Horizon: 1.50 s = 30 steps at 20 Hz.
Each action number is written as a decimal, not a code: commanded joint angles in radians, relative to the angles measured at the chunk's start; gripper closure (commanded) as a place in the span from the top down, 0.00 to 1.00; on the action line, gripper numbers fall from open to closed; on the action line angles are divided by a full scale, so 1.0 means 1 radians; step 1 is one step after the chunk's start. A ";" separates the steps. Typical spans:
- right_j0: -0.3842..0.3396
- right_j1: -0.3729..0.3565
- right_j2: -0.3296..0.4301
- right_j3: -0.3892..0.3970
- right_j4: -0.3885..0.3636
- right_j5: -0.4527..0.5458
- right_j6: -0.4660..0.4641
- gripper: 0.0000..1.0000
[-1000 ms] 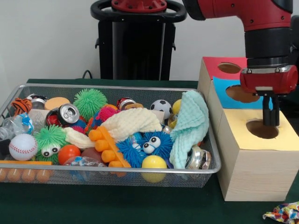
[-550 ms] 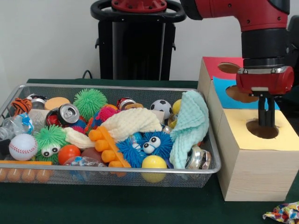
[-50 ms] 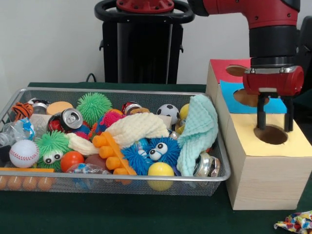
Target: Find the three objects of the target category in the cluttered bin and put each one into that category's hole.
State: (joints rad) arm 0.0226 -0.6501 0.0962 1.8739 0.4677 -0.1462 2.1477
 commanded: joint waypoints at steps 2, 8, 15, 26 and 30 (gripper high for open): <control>0.013 0.001 -0.044 -0.049 0.065 0.099 0.155 1.00; 0.015 -0.006 -0.053 -0.064 0.066 0.126 0.149 1.00; 0.031 0.001 -0.088 -0.109 0.067 0.152 0.141 1.00; 0.166 0.060 -0.302 -0.251 0.075 0.290 0.117 1.00; 0.200 0.074 -0.360 -0.292 0.063 0.343 0.132 1.00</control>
State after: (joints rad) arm 0.1931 -0.6210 -0.1655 1.6857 0.4978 0.0271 2.1477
